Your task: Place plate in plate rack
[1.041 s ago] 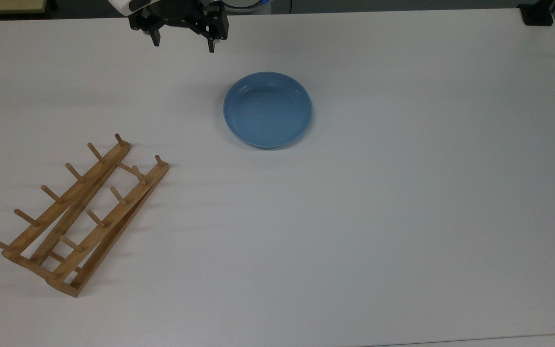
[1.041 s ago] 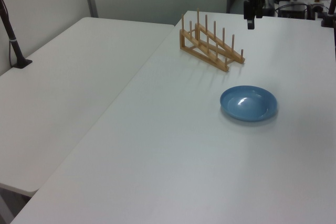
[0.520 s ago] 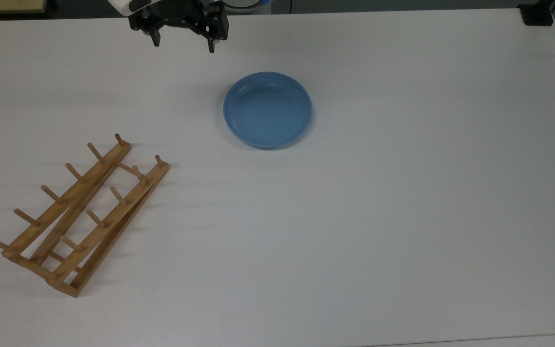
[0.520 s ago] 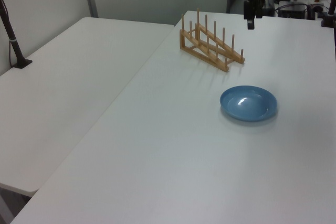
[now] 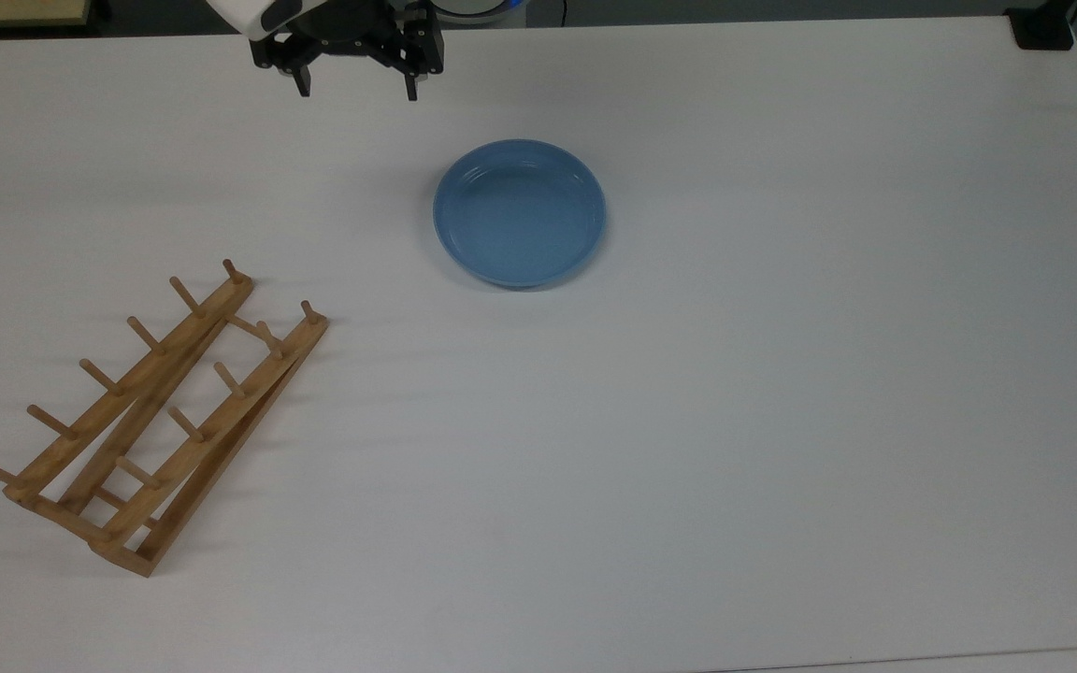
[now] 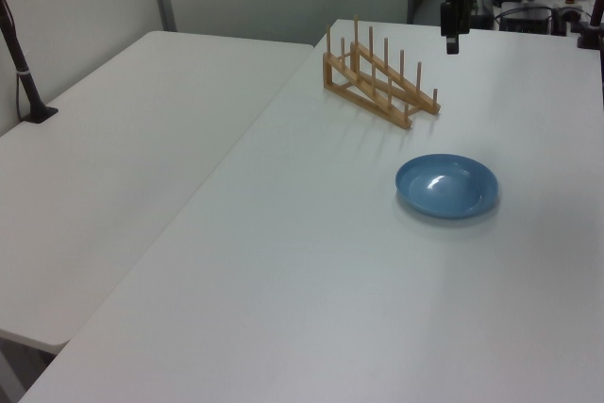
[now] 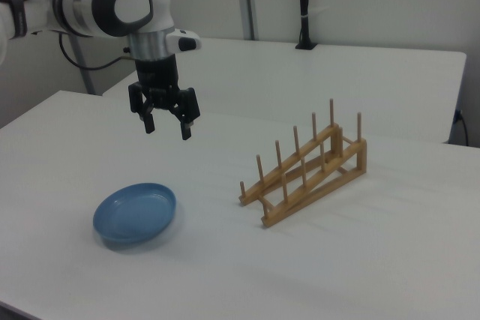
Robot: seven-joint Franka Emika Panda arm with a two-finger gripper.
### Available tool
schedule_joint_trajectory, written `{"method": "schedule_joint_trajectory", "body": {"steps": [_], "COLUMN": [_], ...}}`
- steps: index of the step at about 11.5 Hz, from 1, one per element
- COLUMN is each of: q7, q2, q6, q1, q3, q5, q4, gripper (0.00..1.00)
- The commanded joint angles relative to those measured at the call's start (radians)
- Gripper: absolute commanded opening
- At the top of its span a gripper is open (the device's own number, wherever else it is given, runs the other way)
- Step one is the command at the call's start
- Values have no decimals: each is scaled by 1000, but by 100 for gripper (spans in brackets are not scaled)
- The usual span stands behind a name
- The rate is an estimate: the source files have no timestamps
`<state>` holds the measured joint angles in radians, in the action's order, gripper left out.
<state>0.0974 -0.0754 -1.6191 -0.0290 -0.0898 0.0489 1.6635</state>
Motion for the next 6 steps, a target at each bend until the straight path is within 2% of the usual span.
{"method": "schedule_joint_trajectory", "body": {"steps": [1, 3, 6], "q7": [87, 111, 232], "q2": [-29, -55, -98], "q6": [-10, -10, -12], "q1": [-5, -8, -2], "q3": [-8, -10, -16], "q5": [-20, -33, -108], "q4": [-2, 18, 24], "gripper": [100, 100, 99]}}
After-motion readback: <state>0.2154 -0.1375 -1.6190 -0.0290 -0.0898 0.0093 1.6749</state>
